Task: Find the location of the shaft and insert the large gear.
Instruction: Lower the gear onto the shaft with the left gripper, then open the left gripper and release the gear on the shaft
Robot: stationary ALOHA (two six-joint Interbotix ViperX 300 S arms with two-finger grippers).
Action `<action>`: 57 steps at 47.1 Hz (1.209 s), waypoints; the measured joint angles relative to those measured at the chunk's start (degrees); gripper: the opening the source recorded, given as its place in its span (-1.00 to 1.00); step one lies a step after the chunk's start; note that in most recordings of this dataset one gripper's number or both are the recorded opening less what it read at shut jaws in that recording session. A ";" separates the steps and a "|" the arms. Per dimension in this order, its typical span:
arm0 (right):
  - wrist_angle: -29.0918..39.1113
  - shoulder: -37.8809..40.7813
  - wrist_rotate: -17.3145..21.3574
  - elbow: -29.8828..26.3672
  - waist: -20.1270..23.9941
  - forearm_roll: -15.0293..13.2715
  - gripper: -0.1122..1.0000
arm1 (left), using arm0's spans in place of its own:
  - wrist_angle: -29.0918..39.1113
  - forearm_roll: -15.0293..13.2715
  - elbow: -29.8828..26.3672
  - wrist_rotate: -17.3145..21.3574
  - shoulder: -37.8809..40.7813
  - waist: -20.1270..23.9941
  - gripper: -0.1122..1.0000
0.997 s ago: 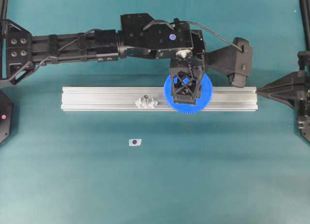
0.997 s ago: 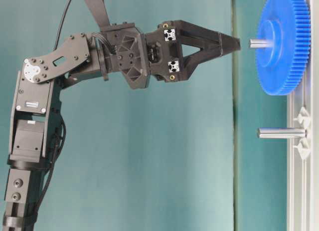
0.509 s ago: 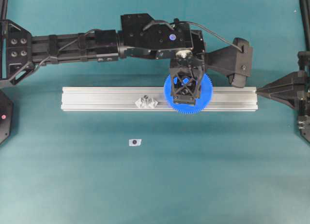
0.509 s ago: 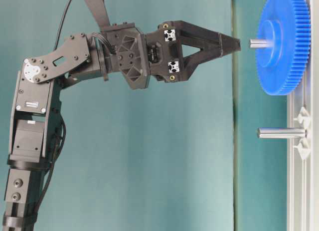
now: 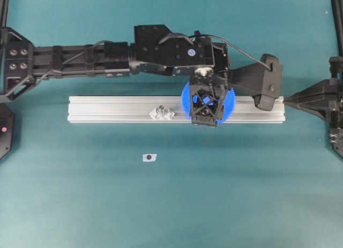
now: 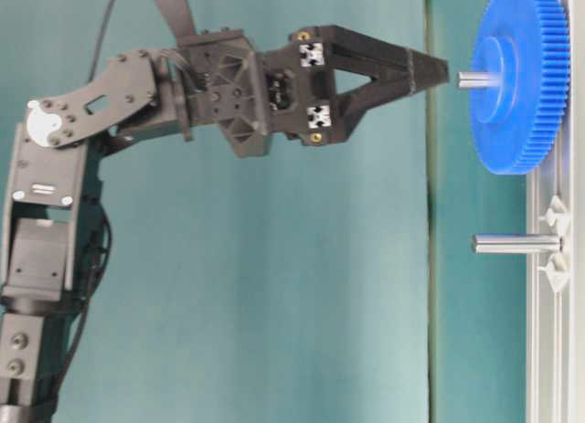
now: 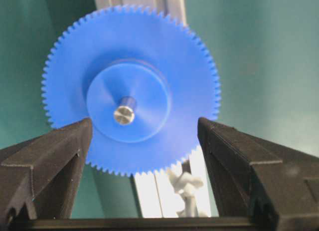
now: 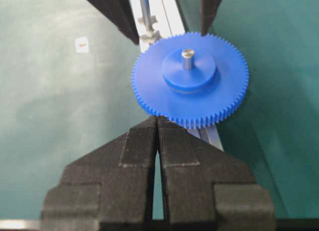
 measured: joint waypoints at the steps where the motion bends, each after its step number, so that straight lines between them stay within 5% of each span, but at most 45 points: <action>1: 0.00 -0.09 0.00 0.00 0.00 0.00 -0.78 | 0.00 0.00 0.00 0.00 -0.26 0.00 0.66; 19: 0.00 -0.09 0.00 0.00 0.00 0.00 -0.78 | -0.26 0.00 1.23 -0.09 -2.81 0.00 0.66; 57: 1.49 -1.49 0.00 0.00 0.00 0.00 -0.78 | -15.03 0.00 17.58 -5.10 -15.21 0.00 0.66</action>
